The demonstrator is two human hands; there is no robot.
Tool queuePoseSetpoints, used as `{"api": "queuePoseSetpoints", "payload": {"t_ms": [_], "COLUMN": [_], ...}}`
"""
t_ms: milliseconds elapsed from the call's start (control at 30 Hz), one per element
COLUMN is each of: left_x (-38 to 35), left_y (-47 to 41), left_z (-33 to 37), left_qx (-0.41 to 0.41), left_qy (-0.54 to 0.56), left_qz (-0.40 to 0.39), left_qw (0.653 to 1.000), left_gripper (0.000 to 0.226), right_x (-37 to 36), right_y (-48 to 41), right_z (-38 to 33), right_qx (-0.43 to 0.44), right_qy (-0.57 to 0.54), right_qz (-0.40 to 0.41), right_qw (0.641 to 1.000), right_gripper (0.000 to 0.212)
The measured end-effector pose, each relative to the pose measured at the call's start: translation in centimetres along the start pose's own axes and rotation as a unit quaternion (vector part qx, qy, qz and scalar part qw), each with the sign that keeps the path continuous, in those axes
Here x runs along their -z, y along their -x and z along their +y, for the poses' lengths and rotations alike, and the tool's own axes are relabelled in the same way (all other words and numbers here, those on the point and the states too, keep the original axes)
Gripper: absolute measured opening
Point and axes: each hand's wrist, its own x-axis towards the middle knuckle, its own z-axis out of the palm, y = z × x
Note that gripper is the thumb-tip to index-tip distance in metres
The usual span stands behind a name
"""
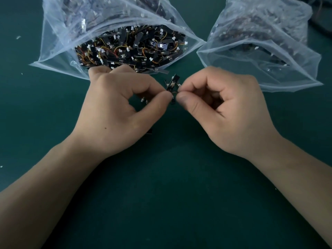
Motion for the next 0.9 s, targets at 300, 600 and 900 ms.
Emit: {"api": "queuePoseSetpoints", "payload": {"t_ms": [300,600,900], "left_x": [0.23,0.06,0.02], "left_y": [-0.16,-0.16,-0.19], "left_z": [-0.13,-0.60,-0.74], "left_qx": [-0.013,-0.014,-0.011], "left_qy": [0.015,0.023,0.004], "left_qz": [-0.017,-0.006,-0.005], "left_qw": [1.000,1.000,1.000], "left_gripper": [0.022,0.016,0.025], "right_x": [0.11,0.14,-0.10], "right_y": [0.07,-0.03,-0.29], "right_z": [0.19,0.13,-0.02], "right_qx": [0.019,0.020,-0.019], "right_qy": [0.010,0.017,0.035], "right_qz": [-0.014,-0.017,0.021], "right_qw": [1.000,1.000,0.999], "right_gripper": [0.005,0.005,0.002]}}
